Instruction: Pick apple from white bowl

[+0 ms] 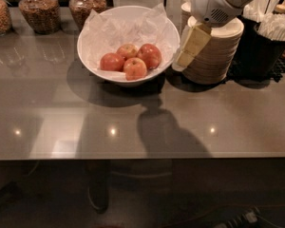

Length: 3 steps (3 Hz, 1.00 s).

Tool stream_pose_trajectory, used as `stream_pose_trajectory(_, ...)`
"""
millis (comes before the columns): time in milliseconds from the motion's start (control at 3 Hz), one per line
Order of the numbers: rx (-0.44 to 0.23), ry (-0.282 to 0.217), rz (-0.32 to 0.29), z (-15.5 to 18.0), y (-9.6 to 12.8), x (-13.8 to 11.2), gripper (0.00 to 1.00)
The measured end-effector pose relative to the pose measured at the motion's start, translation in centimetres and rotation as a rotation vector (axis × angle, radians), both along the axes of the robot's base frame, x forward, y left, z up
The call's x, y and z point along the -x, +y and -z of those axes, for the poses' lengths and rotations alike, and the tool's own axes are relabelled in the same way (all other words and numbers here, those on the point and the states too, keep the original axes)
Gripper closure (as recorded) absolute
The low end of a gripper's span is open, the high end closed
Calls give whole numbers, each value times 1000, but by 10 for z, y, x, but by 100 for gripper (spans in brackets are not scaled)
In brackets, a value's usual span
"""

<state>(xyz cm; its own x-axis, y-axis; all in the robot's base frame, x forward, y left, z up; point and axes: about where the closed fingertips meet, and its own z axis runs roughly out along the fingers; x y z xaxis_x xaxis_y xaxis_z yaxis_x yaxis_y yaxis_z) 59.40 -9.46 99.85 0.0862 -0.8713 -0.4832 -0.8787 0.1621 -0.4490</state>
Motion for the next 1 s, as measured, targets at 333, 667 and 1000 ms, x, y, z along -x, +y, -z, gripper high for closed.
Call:
stream_pose_trajectory(333,8,-61,-35,0,10,-21,0)
stream_pose_trajectory(667,6,-110,-95,4,26,-46,0)
stream_pose_trajectory(1000,13,-129,-171,13,39,-69,0)
